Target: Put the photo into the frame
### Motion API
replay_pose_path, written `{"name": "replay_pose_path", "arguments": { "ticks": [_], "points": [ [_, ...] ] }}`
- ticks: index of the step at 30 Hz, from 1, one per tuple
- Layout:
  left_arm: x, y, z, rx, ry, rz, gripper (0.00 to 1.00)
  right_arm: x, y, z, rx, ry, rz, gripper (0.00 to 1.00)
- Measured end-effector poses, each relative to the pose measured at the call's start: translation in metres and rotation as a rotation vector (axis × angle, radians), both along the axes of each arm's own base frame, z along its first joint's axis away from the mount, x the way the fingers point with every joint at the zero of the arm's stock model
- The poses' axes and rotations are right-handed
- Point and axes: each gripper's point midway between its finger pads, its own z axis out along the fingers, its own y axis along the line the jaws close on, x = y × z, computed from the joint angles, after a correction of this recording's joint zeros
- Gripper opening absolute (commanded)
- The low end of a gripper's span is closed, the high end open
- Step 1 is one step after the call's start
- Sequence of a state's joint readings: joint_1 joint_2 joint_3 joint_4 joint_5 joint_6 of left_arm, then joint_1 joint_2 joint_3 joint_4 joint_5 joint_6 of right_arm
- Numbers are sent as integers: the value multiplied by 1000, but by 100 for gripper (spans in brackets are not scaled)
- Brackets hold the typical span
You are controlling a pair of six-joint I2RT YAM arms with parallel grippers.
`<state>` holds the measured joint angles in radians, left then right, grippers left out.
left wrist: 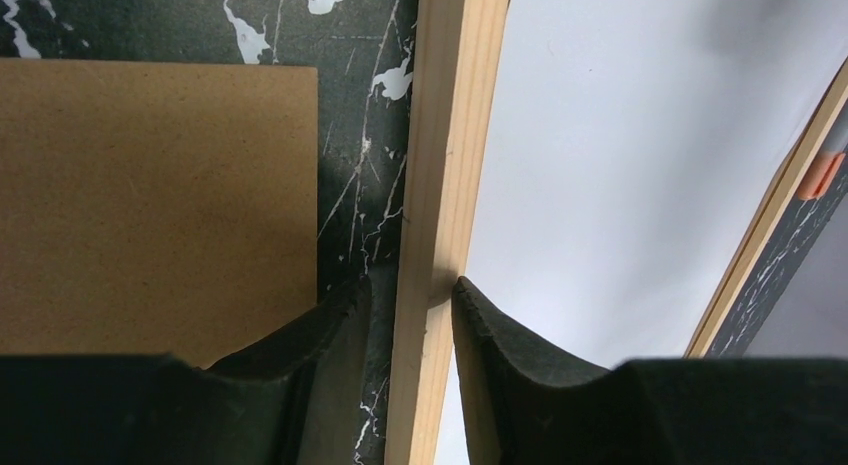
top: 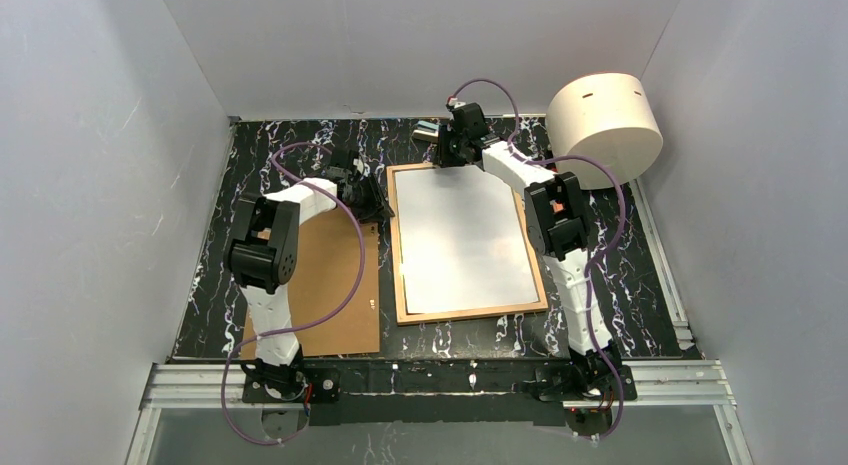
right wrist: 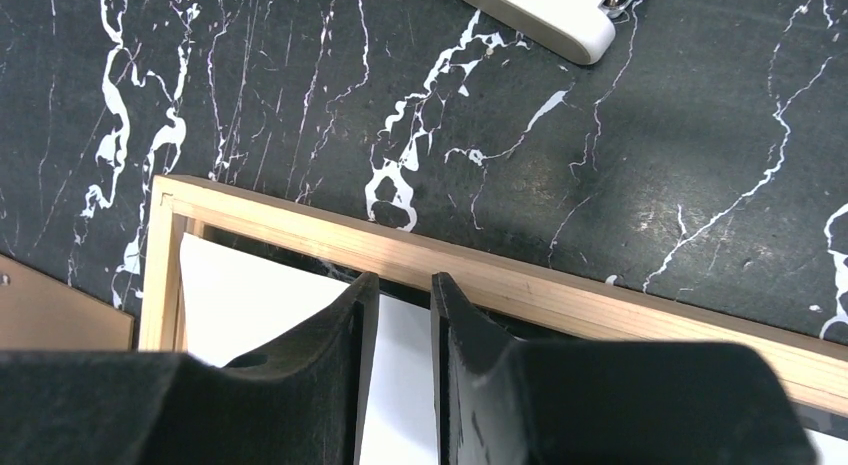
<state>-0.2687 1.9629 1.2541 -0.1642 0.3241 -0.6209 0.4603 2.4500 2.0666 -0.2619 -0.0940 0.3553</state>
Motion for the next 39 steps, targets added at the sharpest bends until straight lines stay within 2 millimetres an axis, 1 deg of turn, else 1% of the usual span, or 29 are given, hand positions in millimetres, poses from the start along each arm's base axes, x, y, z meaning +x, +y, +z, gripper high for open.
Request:
{"name": "replay_pose_path", "arguments": {
  "ticks": [7, 23, 27, 32, 34, 39],
  "points": [
    [3, -2, 0, -2, -2, -1, 28, -1, 1, -1, -7, -7, 22, 34],
    [4, 0, -1, 9, 11, 21, 31, 5, 5, -3, 1, -46, 47, 35],
    [4, 0, -1, 7, 15, 27, 26, 3, 7, -2, 11, -45, 67, 35],
    [7, -2, 0, -5, 19, 39, 21, -2, 7, -3, 2, -41, 115, 35],
    [9, -4, 0, -15, 15, 46, 20, -4, 7, -3, -11, -35, 136, 35],
    [12, -6, -2, -29, 16, 49, 19, -20, 1, -12, -50, 29, 178, 35]
  ]
}}
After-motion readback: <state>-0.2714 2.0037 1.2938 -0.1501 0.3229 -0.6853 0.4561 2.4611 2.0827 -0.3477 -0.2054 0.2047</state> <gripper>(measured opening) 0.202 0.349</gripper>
